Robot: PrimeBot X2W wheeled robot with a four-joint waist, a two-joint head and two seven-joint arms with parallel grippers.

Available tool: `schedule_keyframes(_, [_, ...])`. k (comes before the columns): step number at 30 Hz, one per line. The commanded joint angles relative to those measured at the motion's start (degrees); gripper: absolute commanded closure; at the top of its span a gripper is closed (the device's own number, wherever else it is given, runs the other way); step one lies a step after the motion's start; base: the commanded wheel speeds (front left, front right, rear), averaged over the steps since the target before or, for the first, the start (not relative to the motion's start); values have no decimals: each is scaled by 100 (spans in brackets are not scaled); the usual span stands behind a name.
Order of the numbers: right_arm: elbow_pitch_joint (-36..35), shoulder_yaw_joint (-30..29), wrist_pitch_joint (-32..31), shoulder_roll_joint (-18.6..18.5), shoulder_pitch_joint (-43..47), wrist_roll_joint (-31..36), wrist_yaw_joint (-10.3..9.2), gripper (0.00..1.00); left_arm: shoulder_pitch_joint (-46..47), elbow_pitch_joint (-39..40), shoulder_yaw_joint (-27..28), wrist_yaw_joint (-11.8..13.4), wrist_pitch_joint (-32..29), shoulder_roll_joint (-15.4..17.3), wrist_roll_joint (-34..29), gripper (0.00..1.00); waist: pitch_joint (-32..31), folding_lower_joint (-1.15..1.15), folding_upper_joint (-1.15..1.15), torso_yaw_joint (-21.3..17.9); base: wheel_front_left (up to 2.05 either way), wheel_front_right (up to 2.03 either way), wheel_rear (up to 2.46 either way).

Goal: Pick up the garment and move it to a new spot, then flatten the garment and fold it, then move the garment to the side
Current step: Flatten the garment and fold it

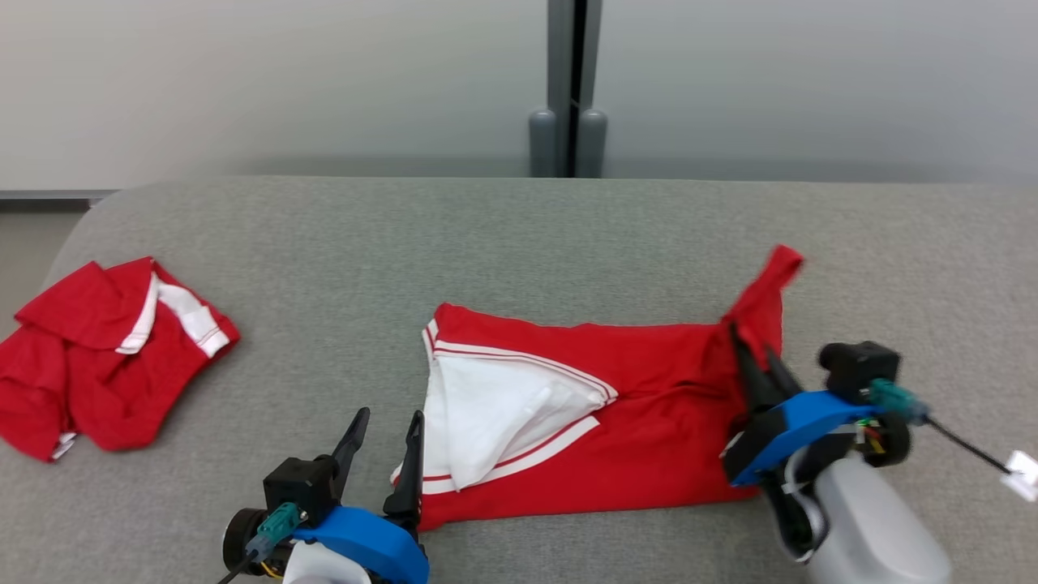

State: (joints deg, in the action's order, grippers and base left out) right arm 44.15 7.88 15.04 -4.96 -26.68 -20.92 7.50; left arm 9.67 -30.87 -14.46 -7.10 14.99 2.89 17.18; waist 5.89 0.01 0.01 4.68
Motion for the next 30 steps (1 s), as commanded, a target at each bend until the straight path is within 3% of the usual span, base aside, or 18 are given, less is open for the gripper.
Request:
schedule_keyframes(1, [-101,256,18,55,68,-124,-1,100,47,-17,-33,-18,26,1,37,0,16,-1,-1,106,0,0,0])
schedule_keyframes(9, [-198,1925,-83,188,-161,-855,-1,100,82,-158,-327,-16,25,1,125,0,17,-1,-1,834,0,0,0])
schedule_keyframes(18, [85,3030,-58,201,-493,-1585,-1,100,166,-259,-685,3,26,-1,263,0,55,-1,-1,1496,0,0,0])
schedule_keyframes(19, [54,3112,-34,201,-545,-1688,-1,0,178,-261,-712,16,25,-1,280,0,63,-1,-1,1518,0,0,0])
schedule_keyframes(23, [19,3142,16,191,-676,-1893,-2,0,204,-249,-699,103,26,-1,298,0,70,-1,-1,1431,0,0,0])
schedule_keyframes(30, [-404,1625,17,193,-408,-871,-2,0,278,-121,-474,277,26,2,134,0,54,-1,-1,863,0,0,0])
